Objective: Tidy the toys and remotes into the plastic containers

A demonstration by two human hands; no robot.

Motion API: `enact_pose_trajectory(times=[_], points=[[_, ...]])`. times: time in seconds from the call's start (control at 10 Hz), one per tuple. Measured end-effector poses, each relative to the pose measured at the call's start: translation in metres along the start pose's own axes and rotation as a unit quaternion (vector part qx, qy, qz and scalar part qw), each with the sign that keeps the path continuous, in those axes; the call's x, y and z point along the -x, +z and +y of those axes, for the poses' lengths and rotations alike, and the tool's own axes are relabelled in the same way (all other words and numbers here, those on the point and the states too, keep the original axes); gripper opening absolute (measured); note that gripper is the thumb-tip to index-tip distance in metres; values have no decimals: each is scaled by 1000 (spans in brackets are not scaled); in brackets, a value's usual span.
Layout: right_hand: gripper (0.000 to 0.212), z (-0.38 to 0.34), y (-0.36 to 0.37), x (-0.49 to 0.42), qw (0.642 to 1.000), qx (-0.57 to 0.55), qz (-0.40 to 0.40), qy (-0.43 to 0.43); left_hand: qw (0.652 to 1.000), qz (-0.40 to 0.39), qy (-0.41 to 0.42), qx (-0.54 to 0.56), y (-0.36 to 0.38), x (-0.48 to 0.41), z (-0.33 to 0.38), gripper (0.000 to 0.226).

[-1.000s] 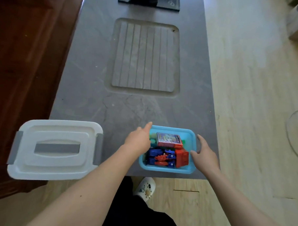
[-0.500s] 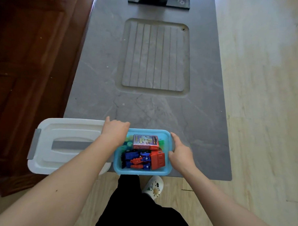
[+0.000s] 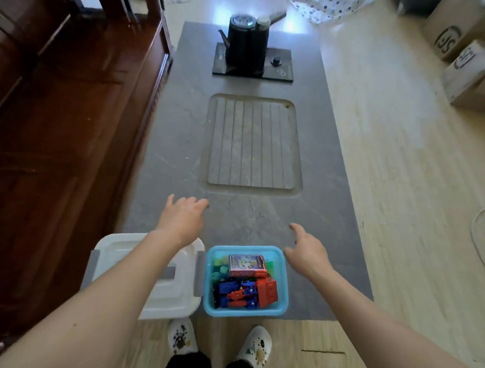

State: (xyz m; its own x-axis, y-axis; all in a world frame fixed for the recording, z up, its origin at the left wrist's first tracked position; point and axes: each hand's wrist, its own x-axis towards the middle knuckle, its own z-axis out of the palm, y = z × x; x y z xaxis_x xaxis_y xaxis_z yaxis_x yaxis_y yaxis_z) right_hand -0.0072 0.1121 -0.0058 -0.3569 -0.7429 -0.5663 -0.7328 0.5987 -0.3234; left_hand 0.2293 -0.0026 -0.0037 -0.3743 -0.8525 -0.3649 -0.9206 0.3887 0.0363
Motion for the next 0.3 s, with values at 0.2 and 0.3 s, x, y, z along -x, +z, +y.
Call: enact_pose_trajectory(times=[0.2,0.3], points=[[51,-108,-100,15,988,-2,106,-113,994,103,34,7,-140,5,-46,39],[47,-156,-148,28,976,-8,145,-163,988,148,49,2,-201,9,-54,39]])
